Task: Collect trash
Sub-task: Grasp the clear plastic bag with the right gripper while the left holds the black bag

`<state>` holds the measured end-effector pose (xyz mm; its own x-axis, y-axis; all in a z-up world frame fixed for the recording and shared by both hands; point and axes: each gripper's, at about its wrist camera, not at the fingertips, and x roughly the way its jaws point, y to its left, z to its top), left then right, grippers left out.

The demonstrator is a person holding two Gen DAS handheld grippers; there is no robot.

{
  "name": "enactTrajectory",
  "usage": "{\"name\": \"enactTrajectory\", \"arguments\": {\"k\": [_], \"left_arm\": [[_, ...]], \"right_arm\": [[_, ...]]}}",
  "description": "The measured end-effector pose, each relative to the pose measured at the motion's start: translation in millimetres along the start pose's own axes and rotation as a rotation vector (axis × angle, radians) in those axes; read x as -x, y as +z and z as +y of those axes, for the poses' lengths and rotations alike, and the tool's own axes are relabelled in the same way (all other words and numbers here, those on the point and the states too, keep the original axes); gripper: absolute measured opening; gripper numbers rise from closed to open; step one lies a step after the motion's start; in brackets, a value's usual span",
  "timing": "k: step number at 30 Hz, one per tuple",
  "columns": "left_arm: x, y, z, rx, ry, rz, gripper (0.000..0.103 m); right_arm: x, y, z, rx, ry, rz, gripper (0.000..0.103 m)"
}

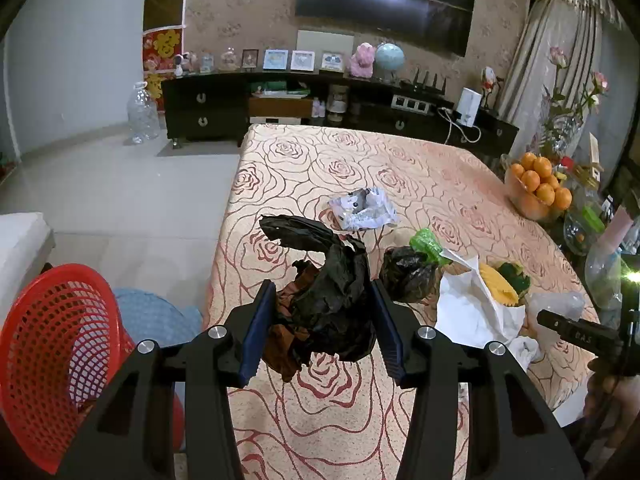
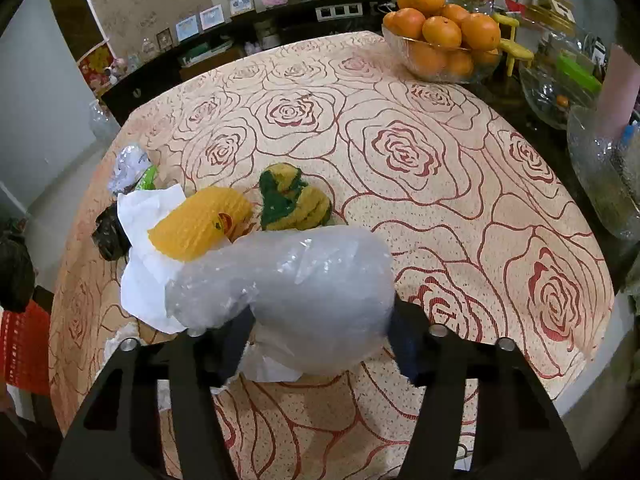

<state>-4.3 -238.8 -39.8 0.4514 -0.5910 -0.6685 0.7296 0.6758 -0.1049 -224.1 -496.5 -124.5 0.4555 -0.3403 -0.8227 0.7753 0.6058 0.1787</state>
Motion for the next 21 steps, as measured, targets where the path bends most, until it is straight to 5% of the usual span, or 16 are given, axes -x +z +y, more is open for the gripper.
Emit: {"name": "enactTrajectory", "arguments": {"k": [21], "left_arm": [[40, 11, 10, 0.009, 0.033, -0.113, 0.046]], "right_arm": [[49, 18, 36, 0.071, 0.069, -0.205, 0.048]]}}
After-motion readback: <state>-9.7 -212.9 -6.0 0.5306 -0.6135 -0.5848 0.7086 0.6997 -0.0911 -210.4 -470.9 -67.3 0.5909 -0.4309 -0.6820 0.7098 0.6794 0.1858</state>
